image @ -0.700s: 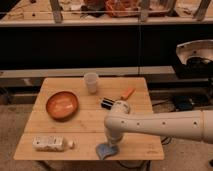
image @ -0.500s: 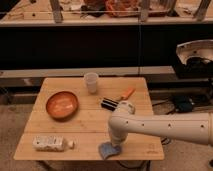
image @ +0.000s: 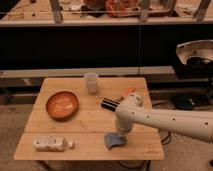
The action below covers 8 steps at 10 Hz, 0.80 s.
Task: Wipe the white sponge on the table
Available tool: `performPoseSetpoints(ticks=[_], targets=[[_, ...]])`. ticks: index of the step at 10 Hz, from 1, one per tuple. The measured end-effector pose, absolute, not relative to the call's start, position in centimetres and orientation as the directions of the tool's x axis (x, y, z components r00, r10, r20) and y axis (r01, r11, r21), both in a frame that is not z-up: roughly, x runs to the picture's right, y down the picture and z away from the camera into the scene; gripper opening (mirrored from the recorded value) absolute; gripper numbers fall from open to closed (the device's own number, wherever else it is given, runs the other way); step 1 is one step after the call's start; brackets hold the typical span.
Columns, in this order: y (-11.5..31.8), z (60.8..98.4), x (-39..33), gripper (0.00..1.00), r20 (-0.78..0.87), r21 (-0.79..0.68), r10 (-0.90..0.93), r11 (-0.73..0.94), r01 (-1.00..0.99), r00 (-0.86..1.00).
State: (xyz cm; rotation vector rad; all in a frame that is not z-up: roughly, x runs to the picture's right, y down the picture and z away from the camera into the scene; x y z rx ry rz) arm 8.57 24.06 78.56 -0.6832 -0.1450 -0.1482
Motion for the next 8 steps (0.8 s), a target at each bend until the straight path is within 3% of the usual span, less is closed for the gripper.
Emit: performPoseSetpoints(ticks=[8], targets=[[19.1, 82.6, 7.9, 0.03, 0.114, -0.614, -0.059, 0.781, 0.117, 0.992]])
